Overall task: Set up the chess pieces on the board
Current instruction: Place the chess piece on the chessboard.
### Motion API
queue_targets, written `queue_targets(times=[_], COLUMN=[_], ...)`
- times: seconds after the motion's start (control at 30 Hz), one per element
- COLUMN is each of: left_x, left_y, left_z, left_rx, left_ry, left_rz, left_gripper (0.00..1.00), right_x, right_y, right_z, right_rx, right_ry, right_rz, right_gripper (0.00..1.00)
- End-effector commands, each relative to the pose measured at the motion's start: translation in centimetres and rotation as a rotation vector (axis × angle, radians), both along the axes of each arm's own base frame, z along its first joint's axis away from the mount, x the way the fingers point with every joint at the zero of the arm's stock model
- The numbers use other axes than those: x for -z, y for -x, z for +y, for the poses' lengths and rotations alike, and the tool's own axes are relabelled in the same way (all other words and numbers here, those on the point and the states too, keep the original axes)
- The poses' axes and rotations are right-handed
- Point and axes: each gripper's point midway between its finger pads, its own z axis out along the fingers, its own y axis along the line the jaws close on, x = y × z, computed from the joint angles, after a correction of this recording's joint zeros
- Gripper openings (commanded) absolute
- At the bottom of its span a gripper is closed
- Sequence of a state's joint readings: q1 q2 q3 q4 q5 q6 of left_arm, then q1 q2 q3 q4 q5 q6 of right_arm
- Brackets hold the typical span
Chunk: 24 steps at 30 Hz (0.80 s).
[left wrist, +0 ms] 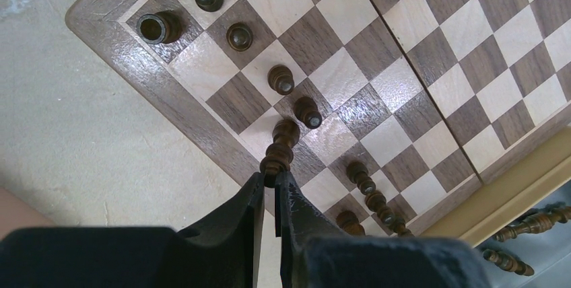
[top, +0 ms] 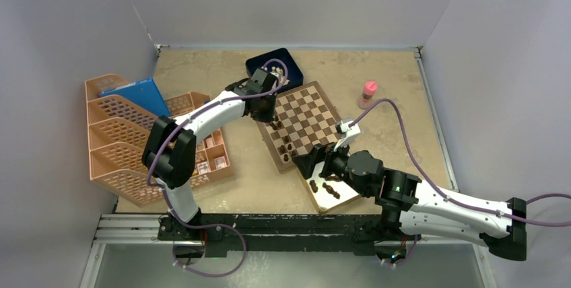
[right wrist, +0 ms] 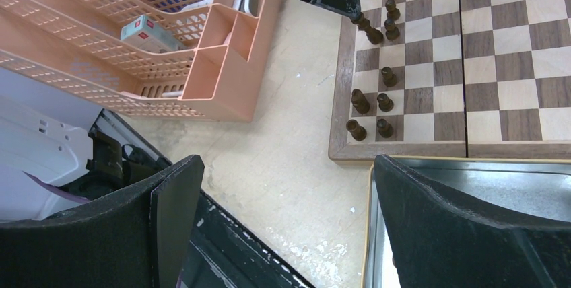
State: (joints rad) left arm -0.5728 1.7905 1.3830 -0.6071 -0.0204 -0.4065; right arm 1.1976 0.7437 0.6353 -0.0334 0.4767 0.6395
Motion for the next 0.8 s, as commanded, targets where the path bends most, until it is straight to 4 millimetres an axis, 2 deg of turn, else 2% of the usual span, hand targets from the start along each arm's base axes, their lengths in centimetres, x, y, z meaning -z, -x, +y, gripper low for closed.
queue_targets(times=[0.0,0.17,0.47,0.77], left_x=[-1.8,-2.0,-3.0,-2.2], left_y=[-1.1,-1.1,-0.6,-0.3], left_z=[-0.4,-0.7,-0.9,-0.3], left_rx=[0.009,0.017,0.028,0.032], left_ry=[0.000,0.016,0.036,-0.027], left_rz=[-0.056,-0.055,-0.050,-0.010], left_gripper=[0.10,0.09,0.01,0.00], right_x=[-1.5,-1.3,-1.2,-1.4], right_y=[-0.1,-0.1,-0.2,-0.2], right_z=[0.0,-0.1,-0.2,-0.3], right_rx=[0.008,0.010,0.016,0.017], right_ry=[-0.041,-0.038,-0.034,-0.039], right_rz=[-0.016,-0.015,-0.015,-0.017], right_gripper=[0.99,0.99,0.99,0.99])
